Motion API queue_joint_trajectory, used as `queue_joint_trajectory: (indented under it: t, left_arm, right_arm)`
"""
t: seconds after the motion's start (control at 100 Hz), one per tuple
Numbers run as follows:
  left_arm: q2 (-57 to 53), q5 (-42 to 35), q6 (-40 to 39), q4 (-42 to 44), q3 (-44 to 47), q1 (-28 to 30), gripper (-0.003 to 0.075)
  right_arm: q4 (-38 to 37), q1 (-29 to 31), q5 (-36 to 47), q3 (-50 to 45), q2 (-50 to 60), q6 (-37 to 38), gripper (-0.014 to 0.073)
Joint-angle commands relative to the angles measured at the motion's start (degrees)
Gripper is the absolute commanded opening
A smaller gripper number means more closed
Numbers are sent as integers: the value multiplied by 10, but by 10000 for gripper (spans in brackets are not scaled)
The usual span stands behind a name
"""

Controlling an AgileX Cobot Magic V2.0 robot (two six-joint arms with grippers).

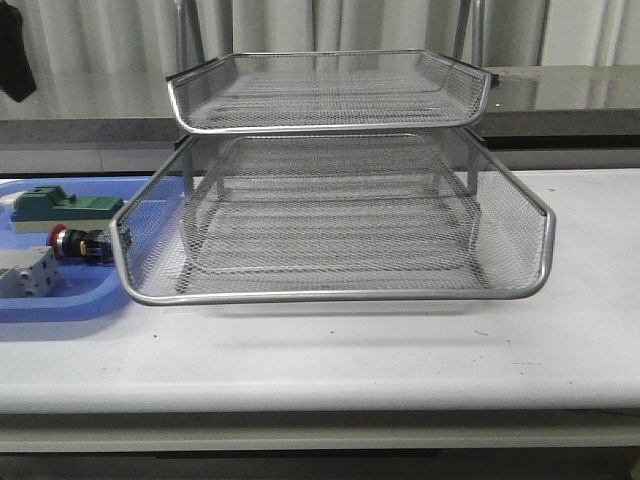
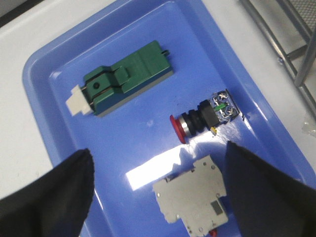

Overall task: Place button on rack with both arms
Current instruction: 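Lower the left gripper onto the red-capped push button and grasp it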

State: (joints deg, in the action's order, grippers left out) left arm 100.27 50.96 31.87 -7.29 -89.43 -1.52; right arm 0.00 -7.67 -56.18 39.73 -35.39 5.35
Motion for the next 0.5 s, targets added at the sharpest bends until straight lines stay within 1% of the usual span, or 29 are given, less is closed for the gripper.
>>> queue_joint_trajectory:
  t: [0.0,0.06,0.26,0.32,0.49]
  left_arm:
    - [23,16,81,-44,-67,2,515]
    - [54,40,122,-60,-98,2,515]
    - [148,114,212,-64,-184,-5,515]
    - [168,128,245,-64,-197,-12,515]
    - [200,134,286,-63,-201,-24,515]
  right_arm:
    - [-8,0,28,20,0,-3,-68]
    - [-8,0,28,20,0,-3,-68]
    - [-8,0,28,20,0,-3,-68]
    - [-8,0,28,20,0,-3,-68]
    - [-8,0,28,20,0,-3,-68]
